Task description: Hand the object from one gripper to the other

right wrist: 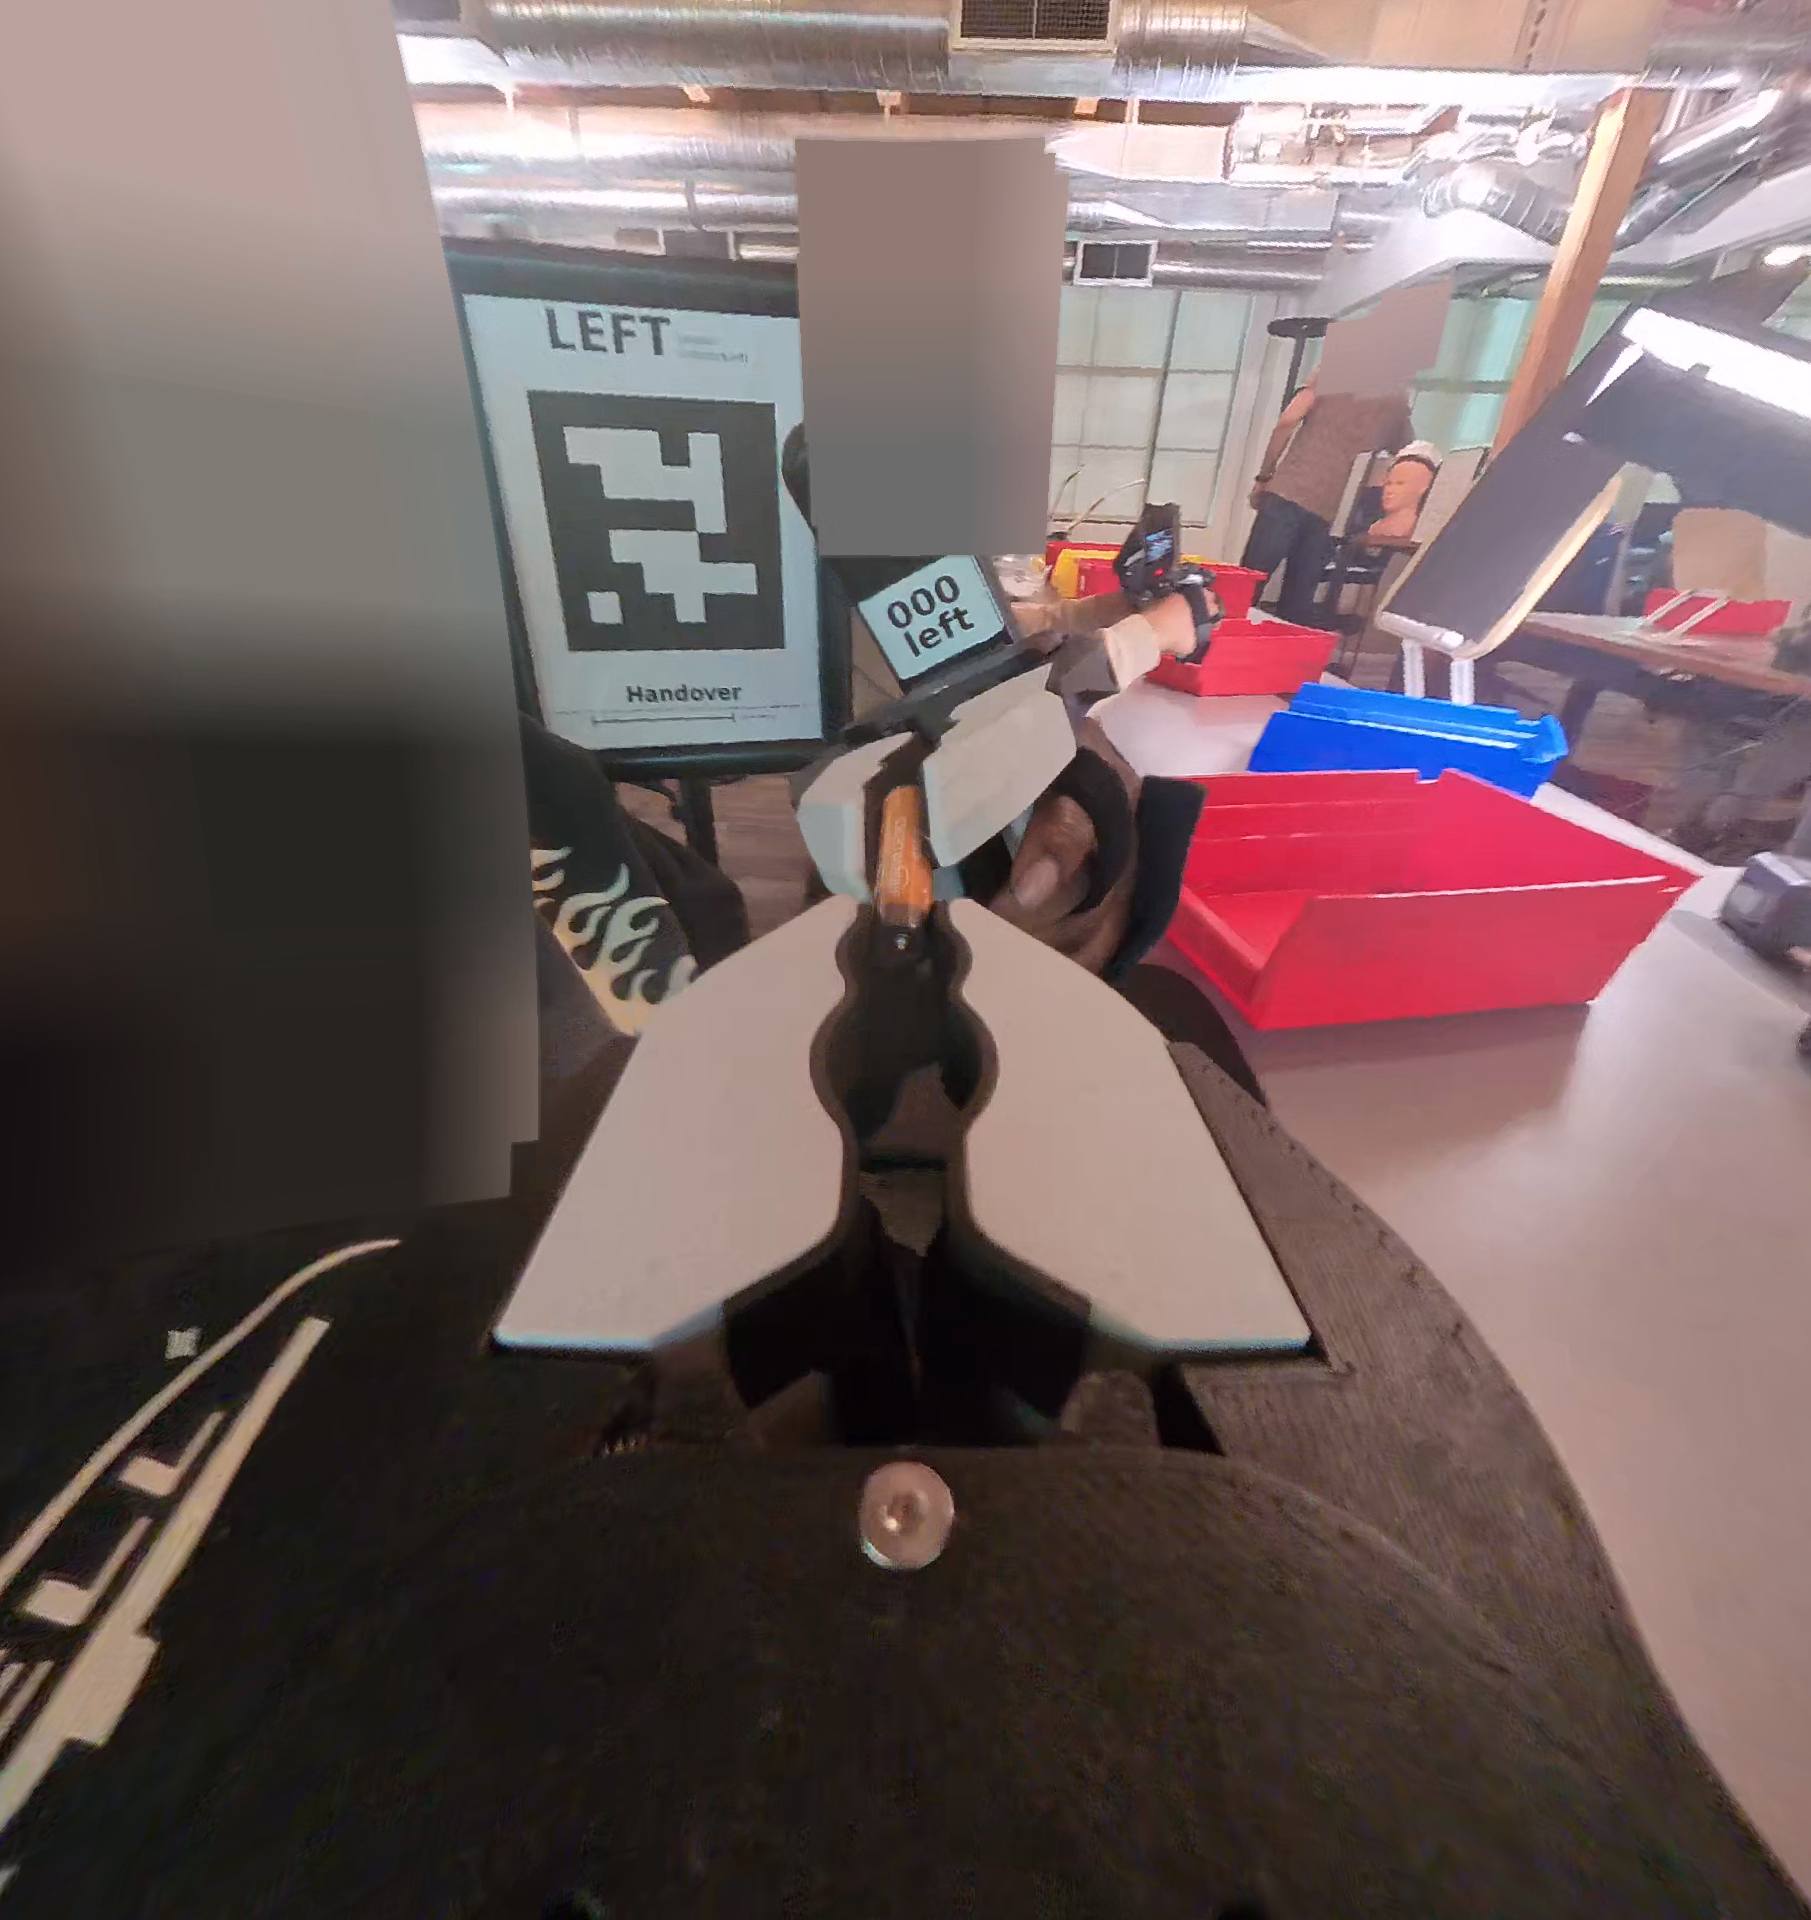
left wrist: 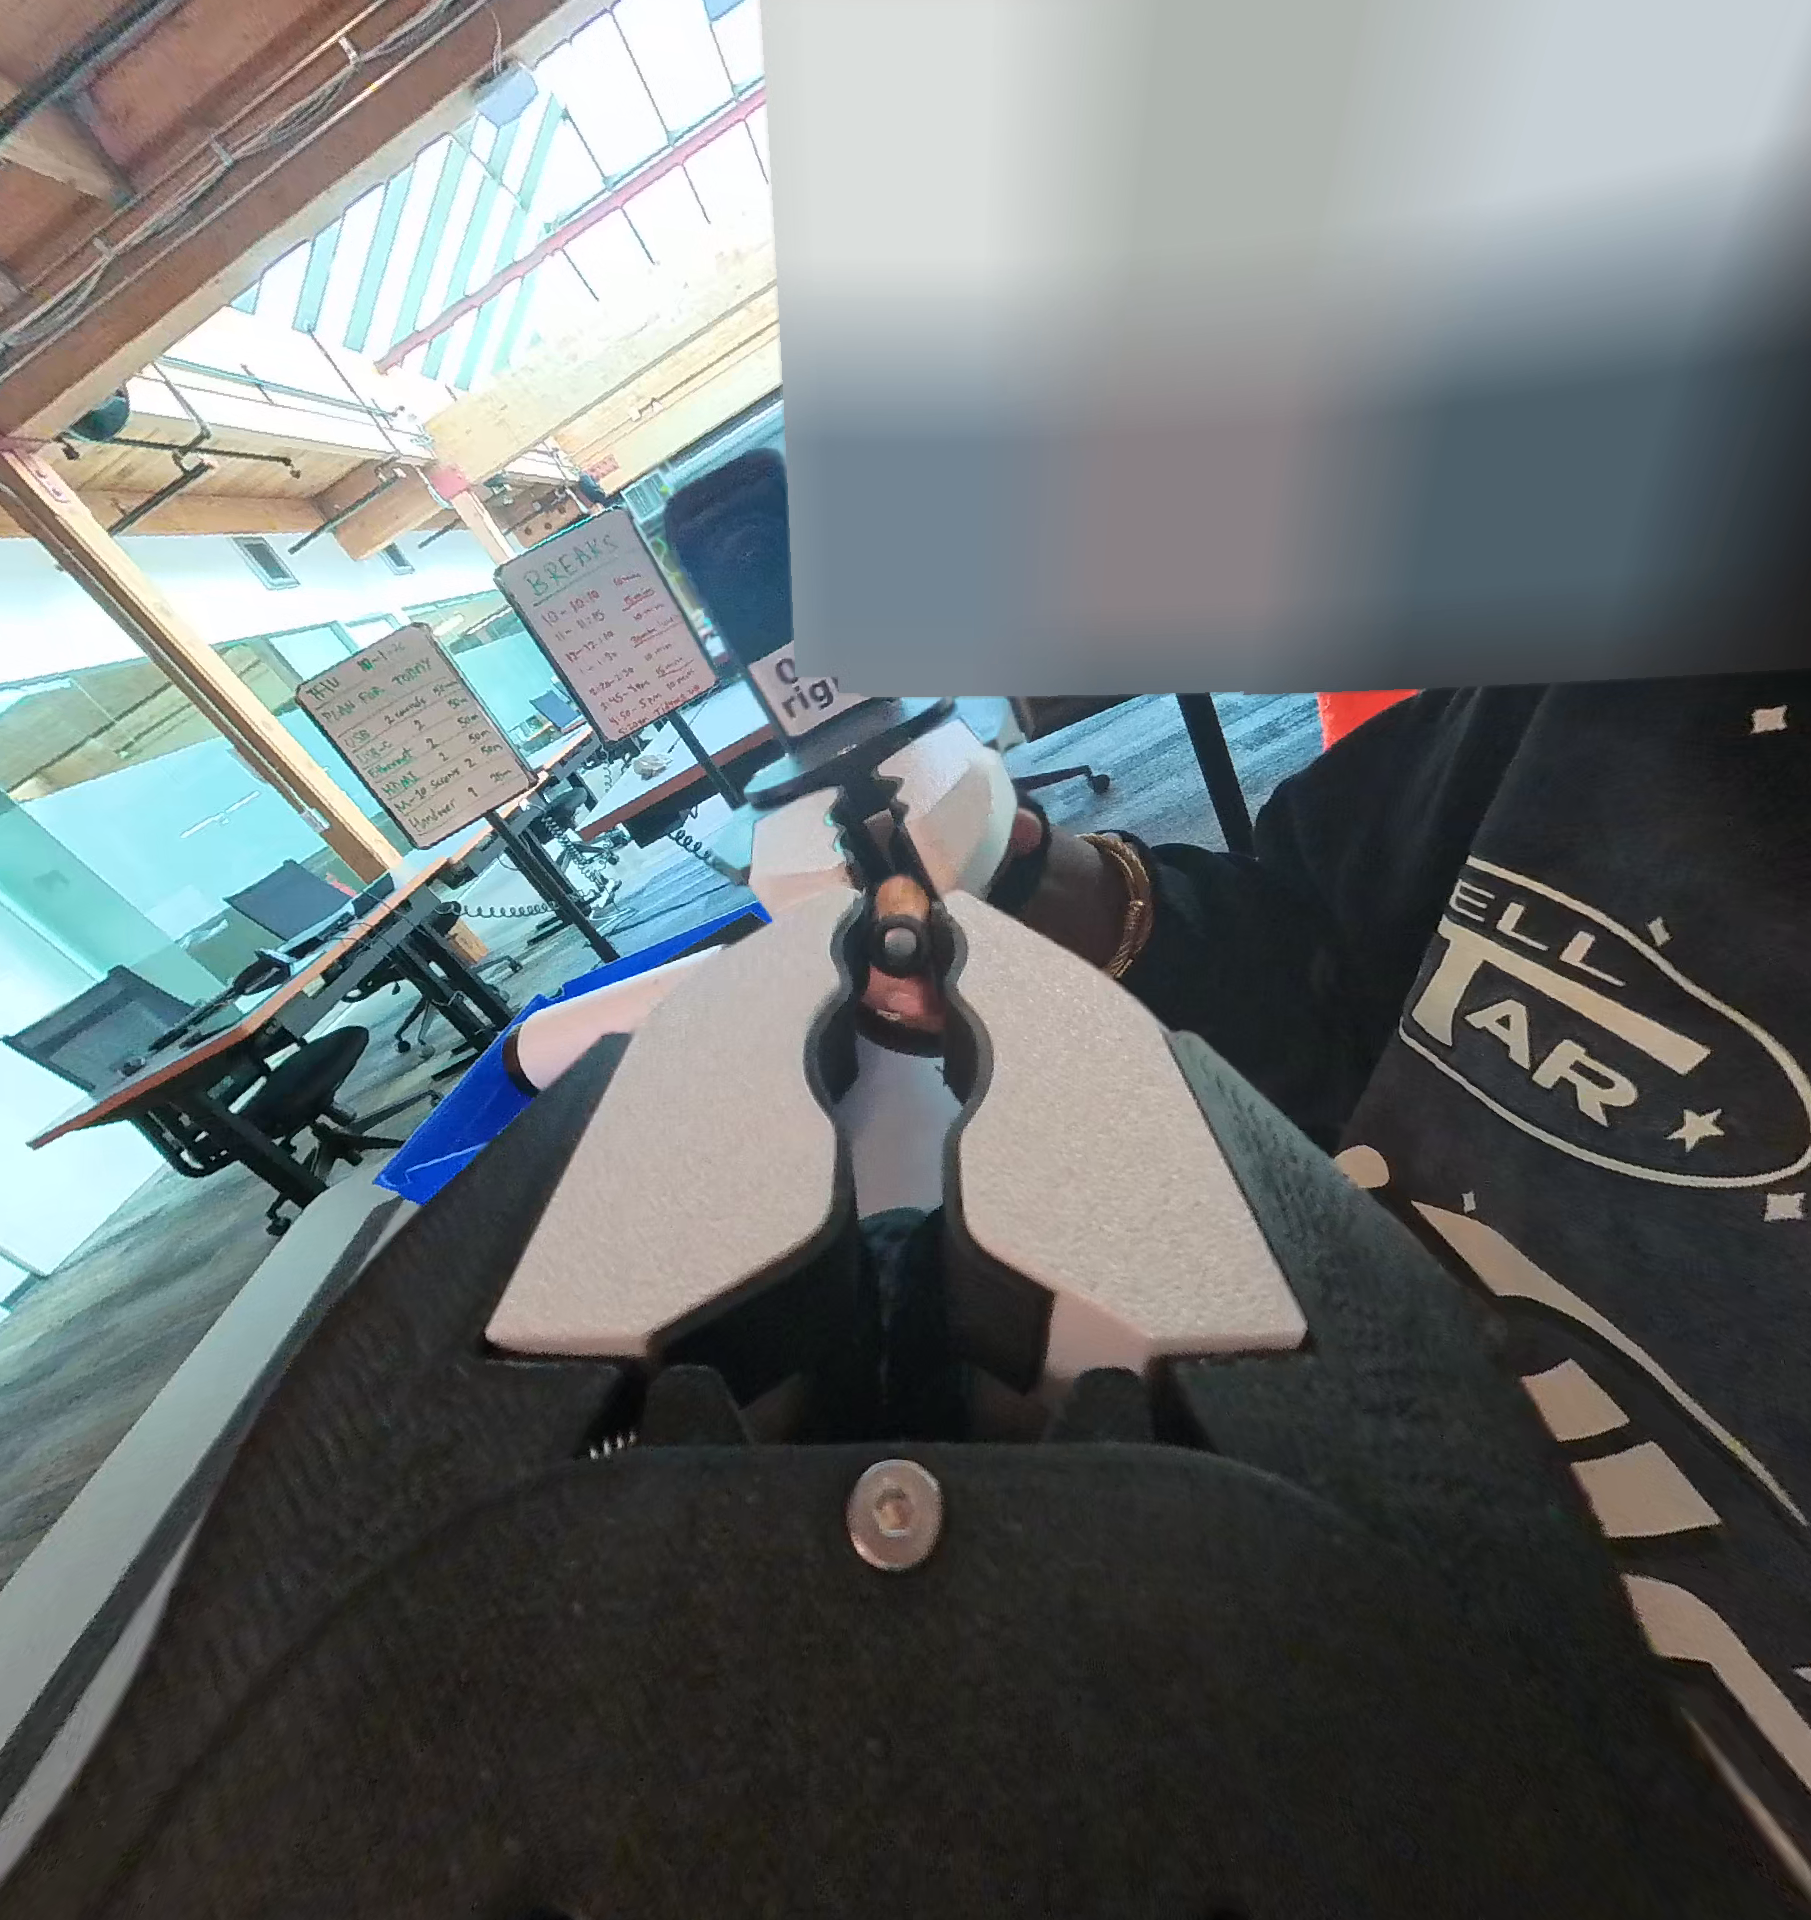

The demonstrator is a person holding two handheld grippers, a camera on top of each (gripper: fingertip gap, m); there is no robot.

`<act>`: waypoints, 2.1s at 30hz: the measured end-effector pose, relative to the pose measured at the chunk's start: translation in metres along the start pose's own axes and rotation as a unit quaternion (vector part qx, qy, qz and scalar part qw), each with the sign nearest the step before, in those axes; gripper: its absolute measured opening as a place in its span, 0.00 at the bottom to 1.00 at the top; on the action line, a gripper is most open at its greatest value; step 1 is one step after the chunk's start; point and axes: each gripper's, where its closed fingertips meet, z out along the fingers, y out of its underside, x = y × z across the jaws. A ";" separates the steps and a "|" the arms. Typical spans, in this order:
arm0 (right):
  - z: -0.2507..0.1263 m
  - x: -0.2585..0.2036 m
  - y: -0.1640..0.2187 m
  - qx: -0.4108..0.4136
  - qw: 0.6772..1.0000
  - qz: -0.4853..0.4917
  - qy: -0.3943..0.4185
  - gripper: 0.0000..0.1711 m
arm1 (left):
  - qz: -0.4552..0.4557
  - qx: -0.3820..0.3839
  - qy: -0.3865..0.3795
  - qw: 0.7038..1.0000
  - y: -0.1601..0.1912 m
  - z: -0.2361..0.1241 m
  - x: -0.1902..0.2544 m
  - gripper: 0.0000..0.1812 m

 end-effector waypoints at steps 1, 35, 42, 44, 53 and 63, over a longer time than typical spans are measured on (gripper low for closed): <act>0.000 0.001 0.000 -0.002 1.000 -0.020 0.009 0.07 | -0.009 0.003 0.001 1.000 0.000 0.000 0.000 0.06; -0.004 0.006 -0.006 -0.029 0.933 -0.334 0.134 0.12 | -0.066 0.011 0.007 0.998 -0.001 -0.001 -0.004 0.06; -0.006 -0.001 -0.004 0.007 0.997 -0.071 0.021 0.18 | -0.047 0.007 0.007 0.999 0.001 0.001 -0.003 0.06; -0.005 0.002 -0.002 0.008 1.000 -0.012 0.006 0.17 | -0.044 0.007 0.006 0.999 0.001 0.001 -0.003 0.06; -0.001 0.002 0.001 0.011 0.999 0.041 -0.013 0.07 | -0.034 0.001 0.009 0.999 0.002 0.001 -0.001 0.06; -0.001 0.006 0.002 -0.003 0.999 -0.035 0.022 0.06 | -0.046 -0.002 0.004 0.999 0.004 0.001 -0.004 0.06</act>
